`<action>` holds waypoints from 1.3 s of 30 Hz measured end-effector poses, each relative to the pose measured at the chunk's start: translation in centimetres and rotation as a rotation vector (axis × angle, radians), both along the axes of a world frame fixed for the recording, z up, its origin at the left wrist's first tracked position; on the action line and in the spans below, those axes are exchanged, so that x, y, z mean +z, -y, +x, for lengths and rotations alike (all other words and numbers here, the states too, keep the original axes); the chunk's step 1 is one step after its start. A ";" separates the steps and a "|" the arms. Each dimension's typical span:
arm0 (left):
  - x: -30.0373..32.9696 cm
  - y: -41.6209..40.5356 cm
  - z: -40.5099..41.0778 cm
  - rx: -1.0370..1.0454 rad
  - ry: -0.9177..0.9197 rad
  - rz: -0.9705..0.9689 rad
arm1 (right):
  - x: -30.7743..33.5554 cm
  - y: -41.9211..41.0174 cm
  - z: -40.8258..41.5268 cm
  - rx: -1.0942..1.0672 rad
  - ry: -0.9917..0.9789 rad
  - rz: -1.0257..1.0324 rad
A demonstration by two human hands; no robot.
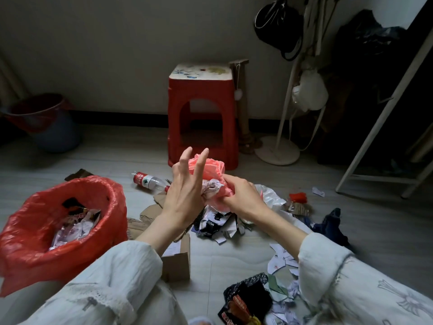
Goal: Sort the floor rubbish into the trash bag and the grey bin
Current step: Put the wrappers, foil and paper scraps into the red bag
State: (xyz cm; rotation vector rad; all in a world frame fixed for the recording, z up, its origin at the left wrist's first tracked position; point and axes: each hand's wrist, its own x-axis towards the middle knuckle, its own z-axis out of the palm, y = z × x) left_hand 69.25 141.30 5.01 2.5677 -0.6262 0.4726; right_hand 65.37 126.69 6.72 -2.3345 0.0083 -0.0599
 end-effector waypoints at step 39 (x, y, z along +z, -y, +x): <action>0.9 3.1 -0.7 -0.014 -0.215 -0.289 | 1.2 1.9 1.0 -0.212 -0.150 0.721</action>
